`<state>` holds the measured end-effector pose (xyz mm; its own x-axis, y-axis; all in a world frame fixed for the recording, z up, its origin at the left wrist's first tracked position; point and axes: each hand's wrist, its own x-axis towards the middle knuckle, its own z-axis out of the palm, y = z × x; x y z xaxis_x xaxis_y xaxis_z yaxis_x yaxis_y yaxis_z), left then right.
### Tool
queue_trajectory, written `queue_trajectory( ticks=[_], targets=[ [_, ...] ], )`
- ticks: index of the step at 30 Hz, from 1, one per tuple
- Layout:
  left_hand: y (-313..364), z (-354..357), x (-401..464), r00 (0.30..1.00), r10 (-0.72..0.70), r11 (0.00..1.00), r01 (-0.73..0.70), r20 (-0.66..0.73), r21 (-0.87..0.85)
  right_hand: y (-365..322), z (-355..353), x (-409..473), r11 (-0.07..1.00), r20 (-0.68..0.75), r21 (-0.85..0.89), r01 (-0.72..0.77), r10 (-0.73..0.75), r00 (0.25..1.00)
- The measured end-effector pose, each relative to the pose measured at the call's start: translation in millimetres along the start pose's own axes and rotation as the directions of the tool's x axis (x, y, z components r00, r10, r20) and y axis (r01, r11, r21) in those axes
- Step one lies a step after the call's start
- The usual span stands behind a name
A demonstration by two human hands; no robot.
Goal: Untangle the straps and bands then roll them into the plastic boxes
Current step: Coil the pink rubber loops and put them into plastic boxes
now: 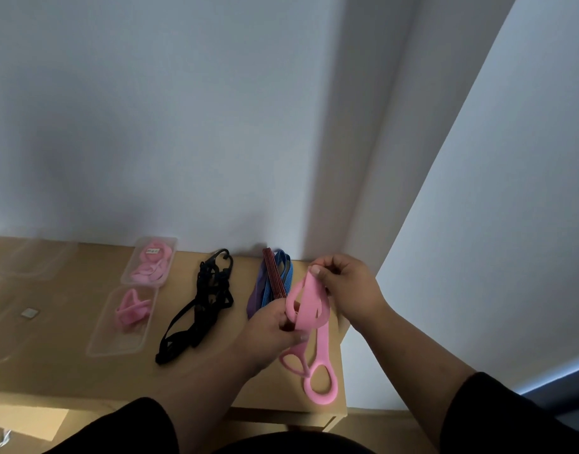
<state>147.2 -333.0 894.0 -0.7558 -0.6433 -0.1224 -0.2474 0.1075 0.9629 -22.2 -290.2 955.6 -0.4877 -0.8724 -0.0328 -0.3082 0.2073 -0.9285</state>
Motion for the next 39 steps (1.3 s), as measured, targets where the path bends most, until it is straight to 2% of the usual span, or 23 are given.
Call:
queue_trajectory(
  ticks=[3, 7, 13, 17, 21, 24, 28, 31, 35, 39],
  targets=[
    [1, 5, -2, 1.0, 0.016, 0.997, -0.017, -0.017, -0.081, 10, -2, 2, 0.996, -0.057, 0.052, -0.069, 0.072, 0.996],
    [4, 11, -4, 0.996, 0.088, 0.992, -0.09, -0.025, -0.091, 23, -10, 4, 0.99, -0.102, 0.057, -0.132, 0.138, 0.985],
    [2, 10, -2, 0.989, 0.127, 0.983, -0.114, -0.081, 0.146, 30, -8, 4, 0.983, -0.075, 0.0, -0.186, 0.185, 0.98],
    [4, 6, 1, 0.971, 0.189, 0.941, -0.138, -0.144, 0.308, 34, -3, 2, 0.973, 0.016, -0.048, -0.224, 0.225, 0.974],
    [7, 0, 0, 0.955, 0.262, 0.894, -0.188, -0.136, 0.406, 43, 2, -1, 0.954, 0.115, -0.046, -0.296, 0.299, 0.947],
    [14, -3, 2, 0.961, 0.26, 0.909, -0.211, -0.094, 0.36, 48, 7, -5, 0.942, 0.225, -0.09, -0.323, 0.335, 0.915],
    [19, -4, 5, 0.978, 0.169, 0.971, -0.144, -0.122, 0.194, 48, 11, -11, 0.932, 0.315, 0.035, -0.361, 0.333, 0.889],
    [18, -7, 6, 0.979, 0.093, 0.994, -0.082, -0.183, 0.067, 53, 12, -12, 0.966, 0.321, 0.006, -0.258, 0.242, 0.916],
    [14, -11, 8, 0.968, -0.024, 0.996, 0.001, -0.251, -0.088, 50, 9, -19, 0.983, 0.301, 0.109, -0.149, 0.11, 0.947],
    [12, -12, 9, 0.949, -0.082, 0.983, 0.026, -0.304, -0.182, 50, 9, -19, 0.999, 0.352, 0.014, -0.034, 0.027, 0.936]
  ],
)
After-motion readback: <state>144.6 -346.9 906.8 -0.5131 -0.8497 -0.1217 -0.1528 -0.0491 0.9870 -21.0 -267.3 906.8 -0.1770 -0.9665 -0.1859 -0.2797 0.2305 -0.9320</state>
